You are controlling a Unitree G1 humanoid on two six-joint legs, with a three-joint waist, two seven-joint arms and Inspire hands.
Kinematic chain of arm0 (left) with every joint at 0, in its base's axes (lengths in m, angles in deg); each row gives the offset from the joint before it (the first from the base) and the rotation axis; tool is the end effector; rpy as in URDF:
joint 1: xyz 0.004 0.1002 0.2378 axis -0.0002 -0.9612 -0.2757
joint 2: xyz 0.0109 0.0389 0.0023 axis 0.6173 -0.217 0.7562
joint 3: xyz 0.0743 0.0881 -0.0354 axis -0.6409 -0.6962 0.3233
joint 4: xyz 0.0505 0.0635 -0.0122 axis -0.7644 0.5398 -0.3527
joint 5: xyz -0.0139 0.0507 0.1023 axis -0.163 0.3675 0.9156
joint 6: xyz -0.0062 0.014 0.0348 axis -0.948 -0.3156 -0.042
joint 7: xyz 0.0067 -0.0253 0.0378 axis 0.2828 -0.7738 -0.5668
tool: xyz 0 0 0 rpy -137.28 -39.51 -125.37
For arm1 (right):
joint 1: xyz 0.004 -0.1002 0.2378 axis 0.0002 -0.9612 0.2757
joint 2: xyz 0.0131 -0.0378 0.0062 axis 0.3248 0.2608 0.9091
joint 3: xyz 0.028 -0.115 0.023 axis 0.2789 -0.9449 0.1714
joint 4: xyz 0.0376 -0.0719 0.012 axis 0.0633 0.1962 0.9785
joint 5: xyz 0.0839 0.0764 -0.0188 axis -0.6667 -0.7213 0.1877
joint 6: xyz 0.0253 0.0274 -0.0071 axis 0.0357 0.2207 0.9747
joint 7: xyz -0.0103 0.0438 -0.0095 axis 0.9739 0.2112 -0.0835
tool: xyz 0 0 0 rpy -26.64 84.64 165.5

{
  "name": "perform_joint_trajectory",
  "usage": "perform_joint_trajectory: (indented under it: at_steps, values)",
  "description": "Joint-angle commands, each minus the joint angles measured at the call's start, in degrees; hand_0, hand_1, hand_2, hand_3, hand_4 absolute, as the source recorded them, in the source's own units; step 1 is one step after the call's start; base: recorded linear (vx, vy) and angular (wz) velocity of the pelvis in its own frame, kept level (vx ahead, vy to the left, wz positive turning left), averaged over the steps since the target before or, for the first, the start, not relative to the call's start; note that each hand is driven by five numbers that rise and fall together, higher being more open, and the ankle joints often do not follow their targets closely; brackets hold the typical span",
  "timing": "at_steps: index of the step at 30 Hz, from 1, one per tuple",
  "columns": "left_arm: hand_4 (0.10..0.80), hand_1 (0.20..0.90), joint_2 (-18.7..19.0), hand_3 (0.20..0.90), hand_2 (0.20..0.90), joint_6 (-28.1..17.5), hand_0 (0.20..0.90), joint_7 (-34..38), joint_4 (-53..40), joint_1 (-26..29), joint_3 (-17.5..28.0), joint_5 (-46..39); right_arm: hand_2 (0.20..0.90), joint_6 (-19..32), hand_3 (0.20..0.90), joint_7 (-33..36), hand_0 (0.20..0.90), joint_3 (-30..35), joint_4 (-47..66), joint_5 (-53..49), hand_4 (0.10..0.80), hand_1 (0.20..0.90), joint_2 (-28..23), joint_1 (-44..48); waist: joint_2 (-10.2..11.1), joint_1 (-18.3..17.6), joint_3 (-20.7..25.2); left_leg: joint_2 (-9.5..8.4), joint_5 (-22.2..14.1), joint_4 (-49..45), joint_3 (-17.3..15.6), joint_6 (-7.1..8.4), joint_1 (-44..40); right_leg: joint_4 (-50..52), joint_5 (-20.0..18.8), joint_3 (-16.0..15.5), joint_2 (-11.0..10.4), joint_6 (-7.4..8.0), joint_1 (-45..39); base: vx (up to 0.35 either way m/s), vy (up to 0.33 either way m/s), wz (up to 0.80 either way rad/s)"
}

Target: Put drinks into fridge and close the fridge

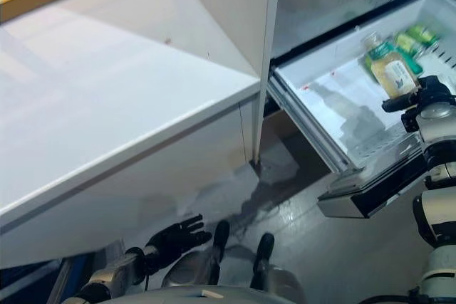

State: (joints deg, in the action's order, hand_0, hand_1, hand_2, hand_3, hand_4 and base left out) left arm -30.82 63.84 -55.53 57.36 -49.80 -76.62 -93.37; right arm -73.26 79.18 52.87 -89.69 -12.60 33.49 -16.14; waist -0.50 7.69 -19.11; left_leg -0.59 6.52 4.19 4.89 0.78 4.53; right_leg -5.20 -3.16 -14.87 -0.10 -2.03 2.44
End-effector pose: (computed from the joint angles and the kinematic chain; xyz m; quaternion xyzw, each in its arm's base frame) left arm 0.1463 0.2323 -0.1095 -0.1494 0.4368 -0.0781 0.8836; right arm 0.3248 -0.3766 0.2006 -0.3411 0.1761 -0.2795 0.8801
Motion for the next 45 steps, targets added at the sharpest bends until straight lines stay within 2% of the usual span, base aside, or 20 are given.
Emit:
perform_joint_trajectory:
  at_steps: [1,8,12,23,24,25,26,40,45]
  values:
    - [0.8,0.9,0.1,0.9,0.9,-2.6,0.9,1.0,1.3,-0.3,-0.6,2.0,0.3,1.3,0.2,1.8,0.3,-2.2,3.2,1.8,0.1,0.3,-4.5,8.6,0.4,-0.3,0.6,2.04,-3.1,-1.9,-3.4,1.07,1.8,5.4,3.1,1.6,-1.2,2.91,1.6,-0.067,0.006,0.03]
    - [0.8,0.9,1.1,0.9,0.9,-1.3,0.9,3.6,4.6,1.5,2.9,1.8,0.3,-0.8,0.2,-4.2,0.3,-4.7,-0.3,5.8,0.1,0.3,-3.0,8.6,-0.5,-0.5,-1.5,1.81,-3.1,-2.8,-4.1,1.04,3.0,6.2,3.0,1.5,-1.6,2.85,3.1,-0.024,0.002,0.0]
    - [0.8,0.9,1.6,0.9,0.9,-2.7,0.9,4.2,4.5,2.2,3.9,1.0,0.3,-0.7,0.2,-6.3,0.3,-5.1,-2.4,7.1,0.1,0.3,-2.2,8.8,-0.8,-0.1,-2.3,1.64,-3.2,-3.3,-4.3,1.07,3.4,6.6,3.1,1.1,-1.7,2.81,3.5,0.0,0.0,0.0]
    - [0.8,0.9,1.8,0.9,0.9,-3.4,0.9,3.7,0.5,2.8,3.2,-0.2,0.309,-1.5,0.211,-9.7,0.309,-7.0,-4.8,16.1,0.111,0.309,-0.3,8.6,-1.8,1.2,-4.2,1.22,-3.2,-4.4,-3.5,1.06,4.4,8.2,3.4,-0.1,-2.1,2.59,4.4,0.001,-0.001,0.01]
    - [0.8,0.9,1.8,0.9,0.9,-3.4,0.9,3.6,0.3,2.8,3.0,-0.1,0.507,-1.9,0.442,-10.2,0.507,-7.3,-5.0,16.8,0.342,0.507,-0.1,8.4,-1.8,1.3,-4.3,1.19,-3.1,-4.4,-3.4,1.04,4.4,8.4,3.5,-0.2,-2.1,2.52,4.4,0.015,-0.003,0.07]
    - [0.8,0.9,1.8,0.9,0.9,-3.4,0.9,3.6,0.1,2.7,2.9,0.0,0.585,-2.4,0.532,-10.8,0.585,-7.6,-5.2,17.6,0.432,0.585,0.0,8.4,-1.9,1.3,-4.4,1.17,-3.1,-4.5,-3.3,1.02,4.4,8.6,3.6,-0.2,-2.1,2.45,4.5,0.02,-0.004,0.1]
    - [0.8,0.9,1.8,0.9,0.9,-3.3,0.9,3.7,0.1,2.8,2.8,0.2,0.9,-2.7,0.9,-11.3,0.9,-7.7,-5.3,18.0,0.8,0.9,0.1,8.4,-1.9,1.4,-4.5,1.15,-3.1,-4.5,-3.2,0.99,4.4,8.7,3.7,-0.3,-2.1,2.4,4.5,0.029,-0.005,0.11]
    - [0.8,0.9,2.5,0.9,0.9,-2.7,0.9,3.6,1.5,2.9,3.4,3.4,0.9,-3.0,0.9,-15.6,0.9,-8.5,-5.8,20.5,0.8,0.9,0.6,7.8,-1.0,2.0,-4.3,0.9,-3.3,-4.0,-2.8,0.77,2.7,9.3,4.3,-0.8,-2.1,2.27,3.1,0.018,0.002,0.08]
    - [0.8,0.9,2.6,0.9,0.9,-2.1,0.9,3.7,1.5,2.0,4.1,5.4,0.9,-3.2,0.9,-22.7,0.9,-9.1,-2.9,22.2,0.8,0.9,-1.2,6.8,0.6,1.6,-2.4,0.9,-3.7,-3.2,-3.3,0.63,0.9,8.5,4.1,-0.3,-1.9,2.51,1.6,0.004,0.033,0.0]
